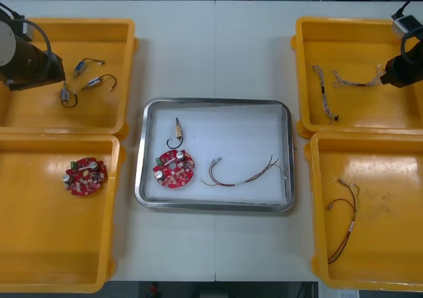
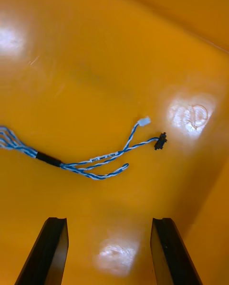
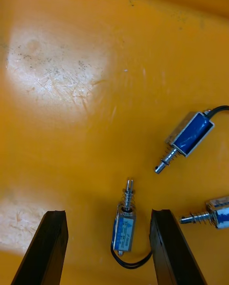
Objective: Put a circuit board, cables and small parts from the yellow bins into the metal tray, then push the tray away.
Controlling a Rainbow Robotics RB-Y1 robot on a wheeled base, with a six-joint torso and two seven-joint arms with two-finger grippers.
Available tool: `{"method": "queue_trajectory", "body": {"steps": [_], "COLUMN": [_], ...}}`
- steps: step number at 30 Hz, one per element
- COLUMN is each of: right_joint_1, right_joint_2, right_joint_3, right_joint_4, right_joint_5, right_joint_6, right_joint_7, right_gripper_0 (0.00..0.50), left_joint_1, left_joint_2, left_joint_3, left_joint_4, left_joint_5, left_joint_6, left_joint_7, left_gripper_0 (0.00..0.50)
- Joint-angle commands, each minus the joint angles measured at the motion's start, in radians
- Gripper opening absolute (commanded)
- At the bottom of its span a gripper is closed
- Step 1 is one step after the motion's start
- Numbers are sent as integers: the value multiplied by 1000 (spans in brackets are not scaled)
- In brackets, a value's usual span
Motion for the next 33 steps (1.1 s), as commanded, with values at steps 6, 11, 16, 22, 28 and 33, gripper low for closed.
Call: {"method": "queue_trajectory", "body": {"steps": [6,11,16,22,28,33], "right_joint_1": [-89,-108,-108,-108,-106,-106], "right_joint_2": [-31,-17,3,3,3,0], "right_joint_3": [27,66,99,168,211,240], "right_joint_4": [-32,-32,-32,-31,-32,-9], "right_joint_5": [-4,-8,-28,-104,-133,-139], "right_joint_6": [68,64,13,-48,-96,-137], "right_joint_7": [334,481,590,648,666,666], "right_gripper_0": [500,500,500,500,500,500], "left_joint_1": [10,12,12,12,10,12], "left_joint_2": [-6,-6,-6,-6,-8,-6], "left_joint_3": [-44,-70,-104,-115,-127,-135], "left_joint_4": [9,9,9,9,9,9], "left_joint_5": [-8,10,10,12,12,5], "left_joint_6": [-26,-26,-26,-26,-26,-26], "left_joint_7": [-101,-104,-107,-107,-107,-109], "left_gripper_0": [500,500,500,500,500,500]}}
